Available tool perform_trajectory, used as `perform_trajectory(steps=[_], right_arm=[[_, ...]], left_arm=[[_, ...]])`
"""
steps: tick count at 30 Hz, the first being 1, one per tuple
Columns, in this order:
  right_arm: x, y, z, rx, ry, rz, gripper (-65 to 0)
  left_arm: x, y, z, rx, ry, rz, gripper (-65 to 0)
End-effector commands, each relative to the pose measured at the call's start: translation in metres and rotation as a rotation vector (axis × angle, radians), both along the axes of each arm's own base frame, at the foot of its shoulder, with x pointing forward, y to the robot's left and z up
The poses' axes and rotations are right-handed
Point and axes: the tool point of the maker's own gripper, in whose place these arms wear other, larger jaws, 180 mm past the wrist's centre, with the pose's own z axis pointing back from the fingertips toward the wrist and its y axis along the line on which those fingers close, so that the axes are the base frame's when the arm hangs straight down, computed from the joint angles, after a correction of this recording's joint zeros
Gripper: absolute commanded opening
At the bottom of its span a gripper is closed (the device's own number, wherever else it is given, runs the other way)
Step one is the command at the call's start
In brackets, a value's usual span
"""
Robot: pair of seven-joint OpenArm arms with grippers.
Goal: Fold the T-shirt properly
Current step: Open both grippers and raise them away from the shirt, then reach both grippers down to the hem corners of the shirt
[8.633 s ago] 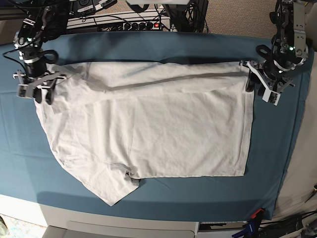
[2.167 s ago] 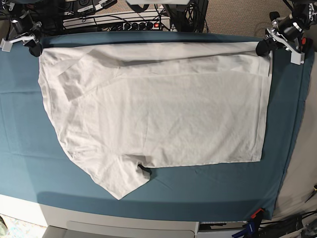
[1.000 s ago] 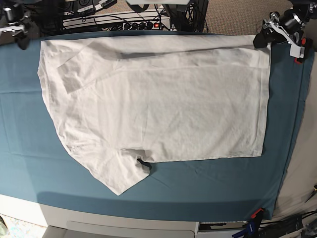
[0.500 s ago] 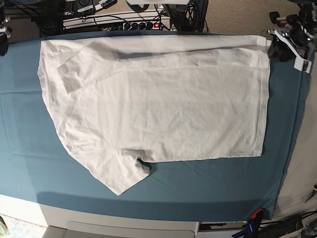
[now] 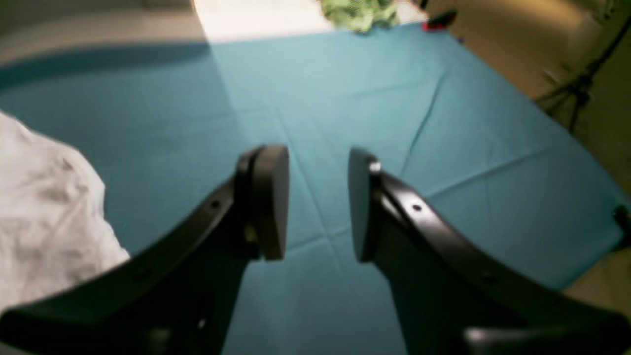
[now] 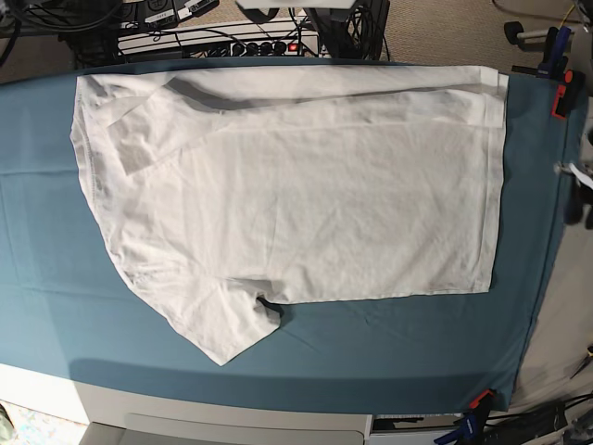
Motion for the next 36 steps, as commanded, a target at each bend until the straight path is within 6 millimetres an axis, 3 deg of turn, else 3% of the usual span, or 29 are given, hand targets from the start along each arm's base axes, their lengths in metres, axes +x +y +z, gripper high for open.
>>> perform_trajectory(steps=[1,4,6,10,15,20,24,30,36], right_arm=[[0.015,0.006,0.025,-0.057,-0.055,0.043,-44.1],[0.047,0.025,0.02,-0.089,-0.041,0.106,-44.1],[0.069,0.037,0.013,-0.11,-0.02,0.123,-44.1],[0.112,0.058,-0.008,-0.153,0.032,0.176,-44.1],[0.153,0.052,-0.049,-0.046,0.095,0.171,-44.1],[0.179,0.038,-0.08,0.101,0.112,0.126,-44.1],[0.198,0.043,-0.091,0.147,0.122,0.123,-44.1],[0.225,0.075,-0.118,0.14,0.187,0.144,-44.1],[0.242,0.115,-0.151,0.025,0.286,0.196,-44.1]], left_arm=[[0.011,0.012,0.014,-0.008,-0.043,0.016,-42.5],[0.029,0.031,0.001,-0.105,-0.028,0.071,-42.5],[0.044,0.033,-0.01,-0.157,0.001,0.082,-42.5],[0.076,0.016,-0.02,-0.163,0.05,0.03,-42.5],[0.11,-0.01,-0.012,-0.089,0.063,-0.055,-42.5],[0.138,-0.017,0.004,-0.03,0.035,-0.05,-42.5],[0.151,-0.02,-0.007,-0.105,0.057,-0.022,-42.5],[0.169,-0.027,-0.029,-0.304,0.104,0.037,-42.5],[0.176,-0.031,-0.045,-0.429,0.145,0.069,-42.5]])
